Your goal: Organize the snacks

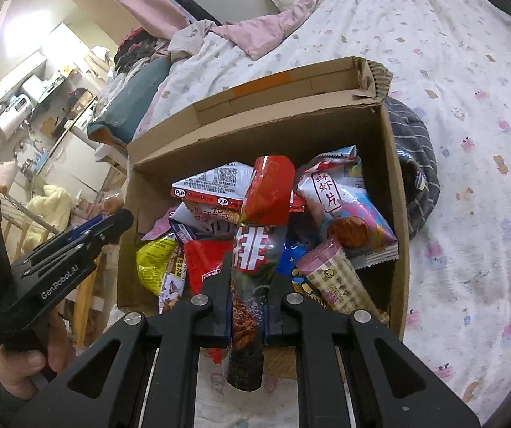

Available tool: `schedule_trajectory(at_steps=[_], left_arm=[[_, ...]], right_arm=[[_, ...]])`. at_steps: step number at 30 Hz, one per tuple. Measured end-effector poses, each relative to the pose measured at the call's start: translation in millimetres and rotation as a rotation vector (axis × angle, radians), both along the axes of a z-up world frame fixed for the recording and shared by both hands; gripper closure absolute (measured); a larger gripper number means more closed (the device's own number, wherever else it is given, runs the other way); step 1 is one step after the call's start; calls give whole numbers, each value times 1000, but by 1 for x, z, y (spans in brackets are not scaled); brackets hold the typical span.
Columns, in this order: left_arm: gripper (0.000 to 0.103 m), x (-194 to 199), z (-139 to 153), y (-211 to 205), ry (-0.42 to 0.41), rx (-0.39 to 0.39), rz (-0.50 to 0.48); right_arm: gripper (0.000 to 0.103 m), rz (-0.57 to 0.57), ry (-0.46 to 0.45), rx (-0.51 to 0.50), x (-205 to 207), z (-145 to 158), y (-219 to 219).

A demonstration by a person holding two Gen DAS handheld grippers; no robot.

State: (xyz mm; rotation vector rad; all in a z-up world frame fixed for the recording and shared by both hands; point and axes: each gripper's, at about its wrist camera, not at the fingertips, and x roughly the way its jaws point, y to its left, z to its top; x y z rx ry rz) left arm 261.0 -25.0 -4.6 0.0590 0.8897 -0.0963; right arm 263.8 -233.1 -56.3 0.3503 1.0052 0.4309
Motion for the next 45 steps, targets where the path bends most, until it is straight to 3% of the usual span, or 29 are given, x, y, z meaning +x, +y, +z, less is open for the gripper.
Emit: schedule_trajectory(at_steps=[9, 17, 18, 20, 22, 25, 26, 27, 28, 30, 35, 39, 41, 43, 45], left_arm=[[88, 9, -9, 5, 40, -46, 15], [87, 7, -7, 5, 25, -59, 21], [85, 6, -7, 5, 25, -59, 17], [71, 3, -7, 3, 26, -60, 11], [48, -1, -5, 3, 12, -60, 12], [39, -8, 0, 4, -16, -53, 27], [39, -9, 1, 4, -20, -55, 27], [39, -12, 3, 5, -25, -58, 32], [39, -13, 5, 6, -30, -59, 39], [39, -19, 10, 8, -52, -73, 38], [39, -34, 24, 9, -101, -55, 43], [39, -47, 36, 15, -131, -64, 62], [33, -55, 42, 21, -139, -78, 81], [21, -66, 47, 27, -145, -101, 97], [18, -80, 54, 31, -151, -126, 95]], right_arm=[[90, 6, 16, -2, 4, -5, 2], [87, -24, -2, 19, 7, -3, -5], [87, -26, -6, 21, 7, -2, -6], [87, -34, -16, 10, 7, 1, -7], [86, -45, -26, 5, 6, 4, -9], [84, -58, -48, -24, 4, 9, -10], [81, -59, -54, -31, 4, 11, -11], [64, -61, -61, -32, 3, 13, -11], [32, -67, -69, -29, 1, 15, -12], [13, -100, -110, -22, -3, 21, -16], [12, -107, -160, -49, -13, 36, -19], [5, -124, -218, -61, -30, 58, -22], [3, -135, -235, -53, -37, 67, -23], [0, -145, -254, -45, -48, 78, -23], [0, -145, -277, -41, -59, 88, -22]])
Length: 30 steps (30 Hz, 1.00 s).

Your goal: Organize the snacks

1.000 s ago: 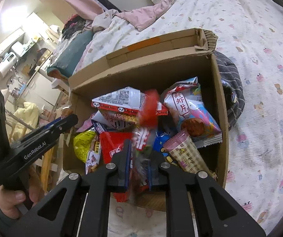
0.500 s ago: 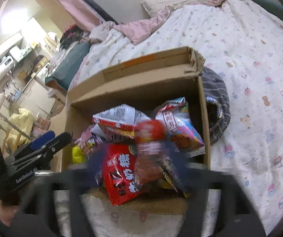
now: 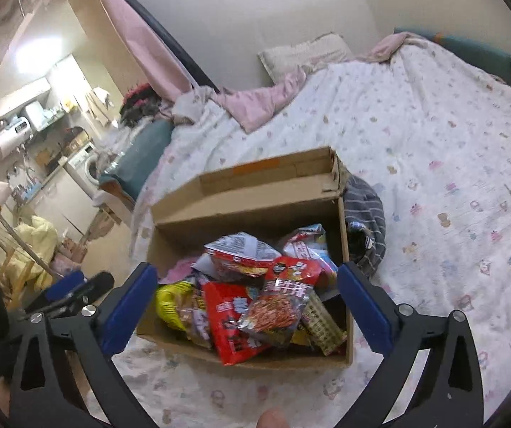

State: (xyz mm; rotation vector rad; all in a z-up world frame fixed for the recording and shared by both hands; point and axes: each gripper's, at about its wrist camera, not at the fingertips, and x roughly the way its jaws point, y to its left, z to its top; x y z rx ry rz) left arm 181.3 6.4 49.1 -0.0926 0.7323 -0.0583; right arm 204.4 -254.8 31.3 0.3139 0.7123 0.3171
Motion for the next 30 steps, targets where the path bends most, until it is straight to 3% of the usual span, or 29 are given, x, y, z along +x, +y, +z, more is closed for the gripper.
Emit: schedule_trajectory(at_steps=[2, 4, 5, 13, 20, 24, 30], left_arm=[[15, -12, 5, 2, -12, 10, 5], [2, -28, 10, 4, -34, 4, 3], [0, -34, 13, 4, -45, -3, -2], [0, -85, 20, 5, -93, 34, -22], [0, -114, 8, 5, -95, 42, -17], [0, -116, -2, 3, -98, 66, -4], [0, -112, -17, 6, -73, 63, 22]], right_arm=[[0, 2, -24, -28, -12, 8, 3], [0, 5, -43, -53, -27, 14, 5], [0, 6, -49, -61, -34, 16, 6], [0, -23, -76, -109, -82, 18, 8], [0, -43, -125, -192, -113, 4, 15], [0, -64, -145, -220, -119, -10, 17], [0, -92, -91, -224, -108, -24, 15]])
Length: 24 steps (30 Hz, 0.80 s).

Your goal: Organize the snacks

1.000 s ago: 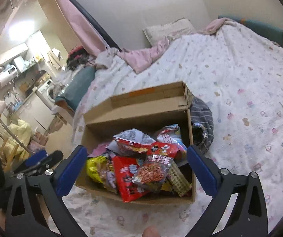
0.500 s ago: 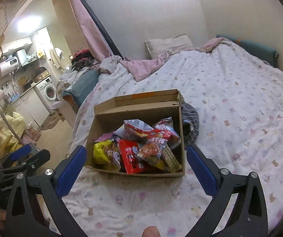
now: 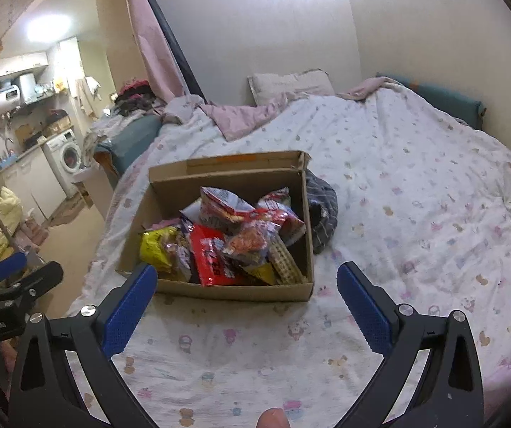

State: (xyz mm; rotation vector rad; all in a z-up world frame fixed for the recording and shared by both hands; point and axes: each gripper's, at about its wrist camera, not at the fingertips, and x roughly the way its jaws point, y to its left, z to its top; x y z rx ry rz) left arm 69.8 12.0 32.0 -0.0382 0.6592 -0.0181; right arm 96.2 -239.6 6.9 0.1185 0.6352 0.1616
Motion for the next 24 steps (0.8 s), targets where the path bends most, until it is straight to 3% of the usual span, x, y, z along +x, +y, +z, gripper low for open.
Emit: schedule_trajectory(at_steps=[24], left_arm=[[0, 2, -5, -1, 21, -3, -4]], right_arm=[[0, -3, 10, -10, 0, -5, 4]])
